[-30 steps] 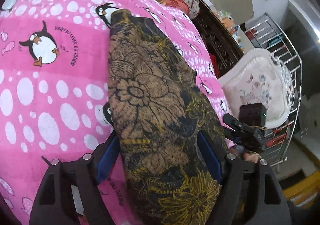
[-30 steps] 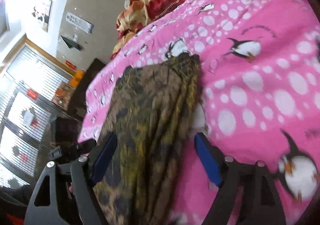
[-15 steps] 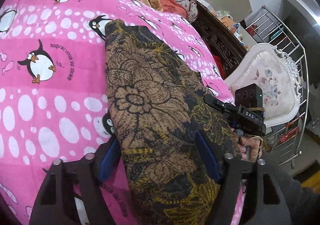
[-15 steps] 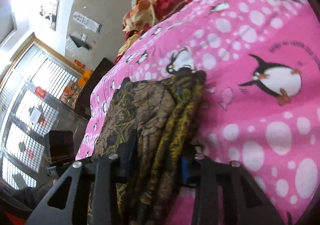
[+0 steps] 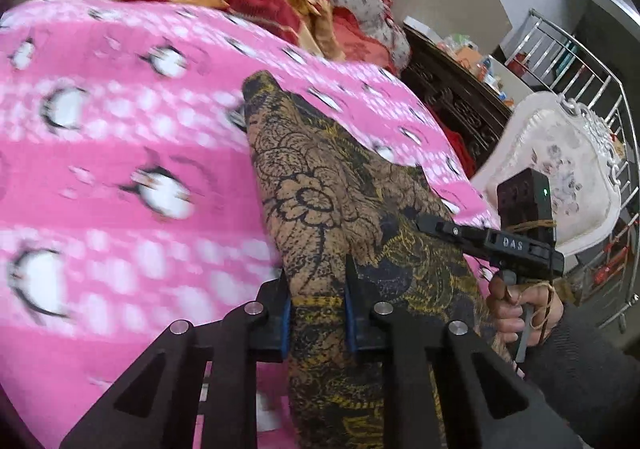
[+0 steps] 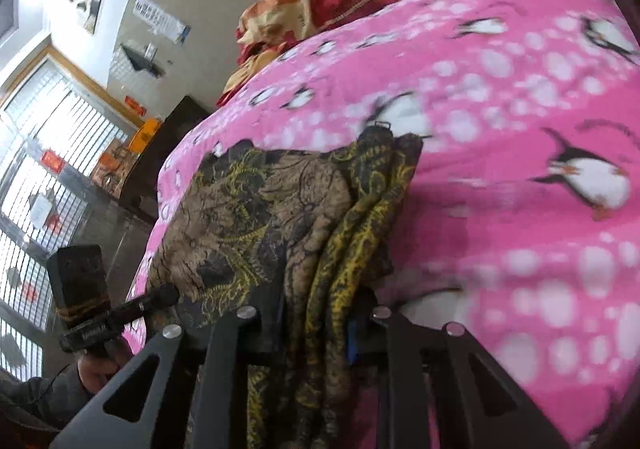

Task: Fold small clothes

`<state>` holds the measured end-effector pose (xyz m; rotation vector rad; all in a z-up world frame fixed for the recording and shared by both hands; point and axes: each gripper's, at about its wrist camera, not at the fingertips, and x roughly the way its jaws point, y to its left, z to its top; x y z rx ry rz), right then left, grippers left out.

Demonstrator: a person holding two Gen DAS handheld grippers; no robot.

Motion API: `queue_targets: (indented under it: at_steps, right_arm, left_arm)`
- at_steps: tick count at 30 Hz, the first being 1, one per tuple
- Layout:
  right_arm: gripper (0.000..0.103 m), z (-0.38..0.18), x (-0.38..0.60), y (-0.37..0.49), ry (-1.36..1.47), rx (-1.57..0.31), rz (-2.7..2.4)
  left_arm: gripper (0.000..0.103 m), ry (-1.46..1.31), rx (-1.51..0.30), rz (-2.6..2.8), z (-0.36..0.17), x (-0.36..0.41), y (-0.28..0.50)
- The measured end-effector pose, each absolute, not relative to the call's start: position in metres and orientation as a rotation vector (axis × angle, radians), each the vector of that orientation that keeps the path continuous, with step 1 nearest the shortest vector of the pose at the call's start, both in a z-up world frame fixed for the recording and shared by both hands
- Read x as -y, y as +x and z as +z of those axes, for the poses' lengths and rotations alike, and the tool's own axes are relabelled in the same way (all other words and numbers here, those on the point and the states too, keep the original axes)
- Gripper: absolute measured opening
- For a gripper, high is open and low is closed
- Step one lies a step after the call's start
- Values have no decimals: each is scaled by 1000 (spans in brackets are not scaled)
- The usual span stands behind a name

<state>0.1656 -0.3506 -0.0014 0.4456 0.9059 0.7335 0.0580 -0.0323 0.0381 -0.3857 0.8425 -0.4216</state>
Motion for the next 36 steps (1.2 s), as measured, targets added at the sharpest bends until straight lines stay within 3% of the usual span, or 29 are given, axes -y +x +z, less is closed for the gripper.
queue_targets:
  at_steps: [8, 16, 19, 23, 26, 29, 31, 34, 36]
  right_arm:
    - [22, 7, 234, 182, 387, -888, 878]
    - [32, -9, 234, 184, 408, -932, 761]
    - [34, 17, 250, 165, 387, -902, 710]
    - [35, 64, 253, 121, 254, -790, 710]
    - [44, 89, 225, 73, 54, -712, 704]
    - [43, 87, 189, 50, -103, -757, 702]
    - [27, 71, 170, 41, -165, -806, 670]
    - [25, 29, 159, 42, -238, -919, 603]
    - [24, 17, 170, 40, -174, -876, 617]
  left_arm:
    - [0, -362, -835, -276, 41, -67, 51]
    - [11, -304, -893, -273, 13, -61, 70]
    - [12, -306, -891, -251, 23, -71, 59]
    - [12, -235, -753, -214, 55, -73, 19]
    - [12, -205, -702, -253, 70, -52, -5]
    - [12, -174, -713, -301, 63, -28, -21]
    - [12, -198, -799, -286, 37, -19, -21]
    - [12, -178, -782, -265, 17, -13, -31]
    - [13, -185, -781, -262, 18, -13, -29]
